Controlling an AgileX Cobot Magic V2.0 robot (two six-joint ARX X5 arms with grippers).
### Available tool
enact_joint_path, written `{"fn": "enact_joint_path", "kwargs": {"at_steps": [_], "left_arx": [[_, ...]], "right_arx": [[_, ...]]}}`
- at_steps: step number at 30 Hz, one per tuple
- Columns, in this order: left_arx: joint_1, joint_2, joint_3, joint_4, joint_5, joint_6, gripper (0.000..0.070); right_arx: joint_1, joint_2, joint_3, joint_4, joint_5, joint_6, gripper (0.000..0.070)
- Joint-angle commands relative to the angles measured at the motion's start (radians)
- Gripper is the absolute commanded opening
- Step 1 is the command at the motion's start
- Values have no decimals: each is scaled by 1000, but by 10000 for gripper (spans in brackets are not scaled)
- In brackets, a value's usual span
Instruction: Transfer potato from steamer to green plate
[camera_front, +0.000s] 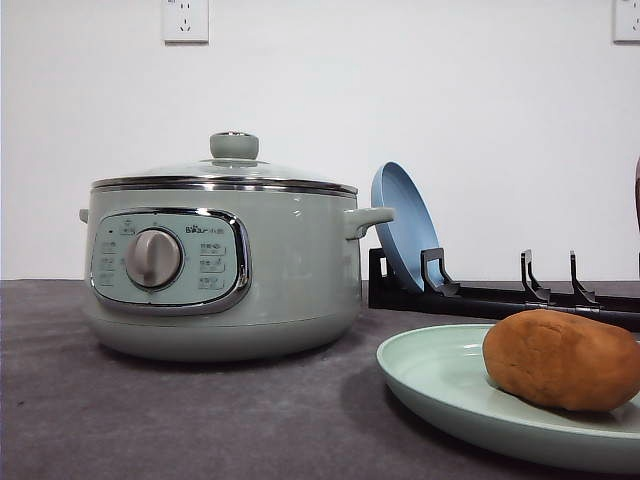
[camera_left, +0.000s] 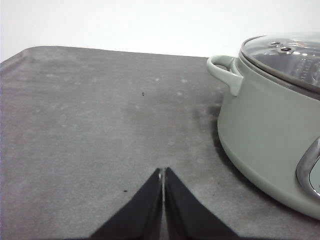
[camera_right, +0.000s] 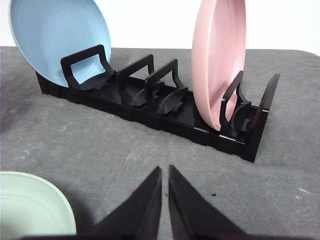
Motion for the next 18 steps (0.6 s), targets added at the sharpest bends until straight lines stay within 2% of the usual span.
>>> {"fn": "enact_joint_path", "kwargs": {"at_steps": [1, 18], "left_arx": [[2, 0, -21, 15, -3, -2, 0], [2, 0, -21, 15, -3, -2, 0]], "right_arx": [[0, -2, -4, 13, 0, 11, 13], [0, -2, -4, 13, 0, 11, 13]]}}
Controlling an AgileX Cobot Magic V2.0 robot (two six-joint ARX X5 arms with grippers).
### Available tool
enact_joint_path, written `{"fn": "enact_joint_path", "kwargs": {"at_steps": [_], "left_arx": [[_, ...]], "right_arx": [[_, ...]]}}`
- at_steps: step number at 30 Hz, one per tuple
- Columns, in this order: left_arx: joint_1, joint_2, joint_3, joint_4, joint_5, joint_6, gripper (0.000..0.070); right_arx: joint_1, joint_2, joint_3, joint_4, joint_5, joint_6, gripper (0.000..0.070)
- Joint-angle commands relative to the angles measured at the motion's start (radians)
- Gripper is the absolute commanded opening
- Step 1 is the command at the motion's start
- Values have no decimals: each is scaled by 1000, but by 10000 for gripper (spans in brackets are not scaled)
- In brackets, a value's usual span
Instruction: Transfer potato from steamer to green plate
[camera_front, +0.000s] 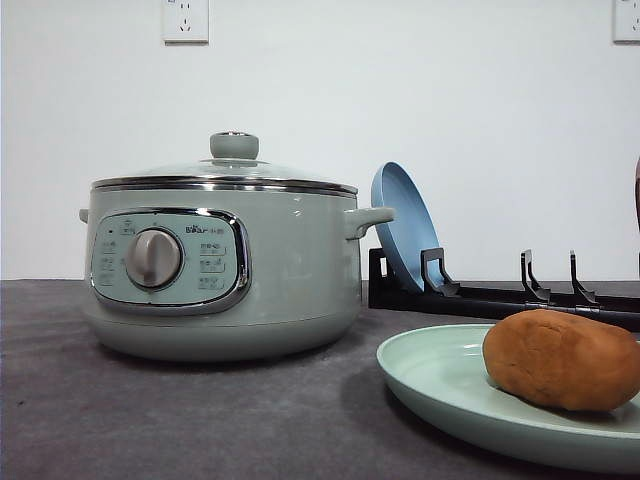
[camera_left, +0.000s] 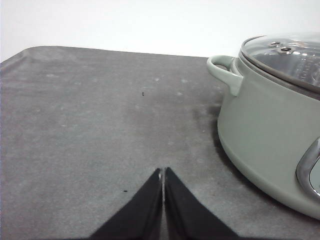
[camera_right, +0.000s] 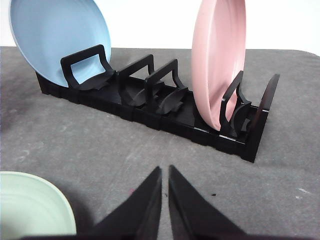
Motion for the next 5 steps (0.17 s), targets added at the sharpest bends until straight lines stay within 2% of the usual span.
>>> {"fn": "enact_joint_path", "kwargs": {"at_steps": [1, 5], "left_arx": [[2, 0, -21, 15, -3, -2, 0], [2, 0, -21, 15, -3, -2, 0]], "right_arx": [[0, -2, -4, 13, 0, 11, 13], [0, -2, -4, 13, 0, 11, 13]]}}
